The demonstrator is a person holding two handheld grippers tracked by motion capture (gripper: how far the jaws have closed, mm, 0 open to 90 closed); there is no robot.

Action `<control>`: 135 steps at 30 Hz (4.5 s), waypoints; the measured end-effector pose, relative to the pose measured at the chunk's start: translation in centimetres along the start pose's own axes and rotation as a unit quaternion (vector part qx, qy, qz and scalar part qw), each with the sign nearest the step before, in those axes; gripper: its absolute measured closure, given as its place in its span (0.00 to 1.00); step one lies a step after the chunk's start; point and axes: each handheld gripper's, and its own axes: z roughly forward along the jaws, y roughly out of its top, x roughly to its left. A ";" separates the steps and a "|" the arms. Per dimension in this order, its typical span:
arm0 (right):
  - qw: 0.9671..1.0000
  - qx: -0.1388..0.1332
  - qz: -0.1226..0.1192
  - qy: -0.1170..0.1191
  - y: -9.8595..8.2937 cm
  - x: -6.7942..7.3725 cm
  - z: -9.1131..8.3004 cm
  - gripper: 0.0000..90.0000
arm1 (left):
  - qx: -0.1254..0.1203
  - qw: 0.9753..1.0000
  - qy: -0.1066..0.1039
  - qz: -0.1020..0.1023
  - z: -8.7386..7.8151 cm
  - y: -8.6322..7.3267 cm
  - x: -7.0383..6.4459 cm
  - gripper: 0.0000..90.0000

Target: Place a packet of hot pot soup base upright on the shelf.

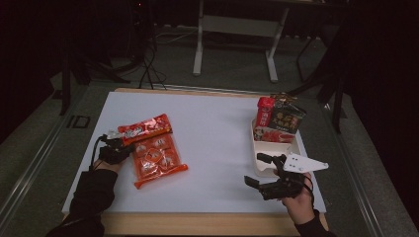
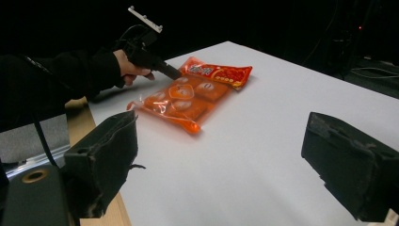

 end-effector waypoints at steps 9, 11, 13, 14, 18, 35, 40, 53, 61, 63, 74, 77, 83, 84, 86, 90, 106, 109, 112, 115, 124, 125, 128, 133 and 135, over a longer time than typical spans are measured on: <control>1.000 -0.003 0.002 0.000 0.0 -0.1 -0.3 0.12 | -0.008 1.000 -0.024 0.000 -1.0 -0.2 0.3 1.00; 1.000 -0.002 0.004 0.000 0.0 -0.1 -0.3 0.12 | -0.001 1.000 -0.028 0.005 -1.0 -0.5 0.1 1.00; 1.000 -0.003 0.003 0.002 0.0 -0.1 -0.2 0.12 | 0.002 1.000 -0.030 0.004 -0.7 -0.9 0.0 1.00; 1.000 -0.002 0.001 0.002 0.0 0.0 -0.2 0.12 | 0.000 0.999 -0.032 0.001 -0.6 -1.0 0.0 1.00; 1.000 0.001 0.001 0.004 -0.1 0.1 -0.1 0.12 | 0.009 0.999 -0.040 0.003 -0.4 -0.6 0.0 1.00; 1.000 -0.001 0.002 0.004 -0.2 0.0 -0.4 0.12 | 0.020 0.992 -0.105 0.067 3.4 2.4 -7.5 1.00; 1.000 -0.002 0.001 0.005 -0.2 0.0 -0.4 0.12 | 0.022 0.989 -0.123 0.077 4.0 2.9 -9.0 1.00; 1.000 -0.002 -0.001 0.006 0.0 0.0 -0.2 0.12 | 0.022 0.984 -0.146 0.099 4.4 3.2 -10.7 1.00; 1.000 -0.003 -0.001 0.005 0.0 0.0 -0.3 0.12 | 0.019 0.989 -0.121 0.083 4.5 3.4 -9.8 1.00; 1.000 -0.002 -0.002 0.004 0.0 0.0 -0.3 0.12 | 0.016 0.989 -0.117 0.084 4.7 3.5 -9.7 1.00; 1.000 0.001 0.001 0.006 -0.2 -0.1 -0.3 0.12 | 0.025 0.986 -0.141 0.086 5.8 4.0 -11.6 1.00; 1.000 -0.001 0.001 0.006 -0.2 -0.1 -0.3 0.12 | 0.030 0.983 -0.152 0.096 5.9 4.1 -12.7 1.00; 1.000 0.001 0.001 0.006 -0.2 -0.1 -0.3 0.12 | 0.035 0.978 -0.171 0.112 6.3 4.2 -15.1 1.00; 1.000 0.000 0.001 0.006 -0.2 -0.1 -0.3 0.12 | 0.037 0.977 -0.176 0.110 6.4 4.2 -15.4 1.00; 1.000 0.000 0.001 0.007 -0.1 0.0 -0.3 0.12 | 0.041 0.976 -0.183 0.112 6.5 4.3 -15.9 1.00; 1.000 0.000 0.001 0.006 -0.1 -0.1 -0.3 0.12 | 0.042 0.974 -0.187 0.122 6.4 4.2 -16.8 1.00; 1.000 -0.001 0.002 0.004 -0.3 -0.3 -0.5 0.12 | 0.020 0.979 -0.180 0.095 8.1 7.5 -16.7 1.00; 1.000 0.000 -0.002 0.004 -0.2 -0.2 -0.5 0.12 | 0.021 0.981 -0.168 0.099 8.8 7.9 -17.0 1.00; 1.000 -0.001 0.000 0.005 -0.3 -0.3 -0.5 0.12 | 0.027 0.980 -0.169 0.103 9.6 8.1 -17.3 1.00; 1.000 -0.001 0.002 0.006 -0.3 -0.4 -0.4 0.12 | 0.029 0.979 -0.166 0.111 10.2 8.4 -17.6 1.00; 1.000 0.000 0.001 0.010 -0.3 -0.3 -0.4 0.12 | 0.043 0.976 -0.177 0.118 10.1 8.0 -18.6 1.00; 1.000 -0.001 0.002 0.010 -0.3 -0.3 -0.4 0.12 | 0.045 0.976 -0.176 0.117 10.0 7.9 -18.8 1.00; 1.000 0.000 0.001 0.009 -0.3 -0.2 -0.4 0.12 | 0.047 0.973 -0.187 0.124 9.6 7.5 -19.0 1.00; 1.000 0.000 0.002 0.011 -0.3 -0.2 -0.2 0.12 | 0.052 0.969 -0.202 0.132 9.0 6.8 -19.7 1.00; 1.000 0.000 0.000 0.010 -0.2 -0.1 -0.2 0.12 | 0.055 0.967 -0.211 0.135 8.7 6.5 -20.0 1.00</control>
